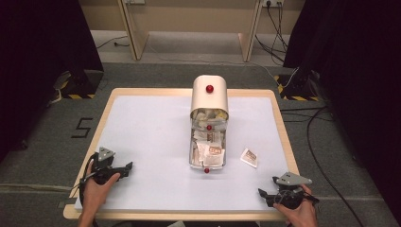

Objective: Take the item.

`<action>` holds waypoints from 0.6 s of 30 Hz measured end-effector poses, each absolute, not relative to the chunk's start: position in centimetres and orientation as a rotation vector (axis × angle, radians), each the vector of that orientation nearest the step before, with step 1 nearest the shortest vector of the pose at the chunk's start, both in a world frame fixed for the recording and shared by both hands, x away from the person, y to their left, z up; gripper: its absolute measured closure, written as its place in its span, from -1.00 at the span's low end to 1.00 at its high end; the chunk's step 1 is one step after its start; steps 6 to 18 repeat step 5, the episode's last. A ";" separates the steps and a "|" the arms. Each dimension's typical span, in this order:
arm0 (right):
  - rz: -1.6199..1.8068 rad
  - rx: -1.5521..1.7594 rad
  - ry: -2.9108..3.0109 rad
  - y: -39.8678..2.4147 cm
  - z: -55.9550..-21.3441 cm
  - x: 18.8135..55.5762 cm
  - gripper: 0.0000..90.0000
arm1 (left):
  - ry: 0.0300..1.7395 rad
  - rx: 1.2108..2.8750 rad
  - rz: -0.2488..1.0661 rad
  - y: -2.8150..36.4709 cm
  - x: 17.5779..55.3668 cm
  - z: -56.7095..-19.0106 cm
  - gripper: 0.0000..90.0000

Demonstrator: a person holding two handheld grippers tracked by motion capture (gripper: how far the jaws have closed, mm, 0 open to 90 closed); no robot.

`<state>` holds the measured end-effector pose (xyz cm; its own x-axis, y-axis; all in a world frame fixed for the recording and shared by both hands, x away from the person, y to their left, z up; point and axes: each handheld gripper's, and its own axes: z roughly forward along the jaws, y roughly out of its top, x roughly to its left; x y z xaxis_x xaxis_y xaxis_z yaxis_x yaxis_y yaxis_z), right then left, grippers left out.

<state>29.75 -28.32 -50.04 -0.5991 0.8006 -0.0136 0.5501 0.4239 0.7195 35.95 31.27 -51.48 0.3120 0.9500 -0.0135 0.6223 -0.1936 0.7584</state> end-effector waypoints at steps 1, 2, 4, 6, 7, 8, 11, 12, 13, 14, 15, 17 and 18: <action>0.980 1.158 2.328 -28.3 -50.0 29.7 -0.45 | 1.393 1.909 0.624 31.3 36.0 -51.5 -0.72; 0.979 1.160 2.328 -28.3 -50.0 29.7 -0.45 | 1.392 1.910 0.624 31.3 36.0 -51.5 -0.72; 0.979 1.159 2.328 -28.3 -50.0 29.7 -0.45 | 1.393 1.910 0.623 31.3 36.0 -51.5 -0.72; 0.981 1.160 2.328 -28.3 -50.1 29.7 -0.45 | 1.393 1.910 0.622 31.3 36.0 -51.5 -0.72; 0.981 1.160 2.328 -28.3 -50.1 29.7 -0.45 | 1.393 1.910 0.622 31.3 36.0 -51.5 -0.72; 0.981 1.160 2.328 -28.3 -50.1 29.7 -0.45 | 1.393 1.910 0.622 31.3 36.0 -51.5 -0.72; 0.981 1.160 2.328 -28.3 -50.1 29.7 -0.45 | 1.393 1.910 0.622 31.3 36.0 -51.5 -0.72; 0.981 1.160 2.328 -28.3 -50.1 29.7 -0.45 | 1.393 1.910 0.622 31.3 36.0 -51.5 -0.72; 0.981 1.160 2.328 -28.3 -50.1 29.7 -0.45 | 1.393 1.910 0.622 31.3 36.0 -51.5 -0.72; 0.981 1.160 2.328 -28.3 -50.1 29.7 -0.45 | 1.393 1.910 0.622 31.3 36.0 -51.5 -0.72; 0.981 1.160 2.328 -28.3 -50.1 29.7 -0.45 | 1.393 1.910 0.622 31.3 36.0 -51.5 -0.72; 0.981 1.160 2.328 -28.3 -50.1 29.7 -0.45 | 1.393 1.910 0.622 31.3 36.0 -51.5 -0.72; 0.981 1.160 2.328 -28.3 -50.1 29.7 -0.45 | 1.393 1.910 0.622 31.3 36.0 -51.5 -0.72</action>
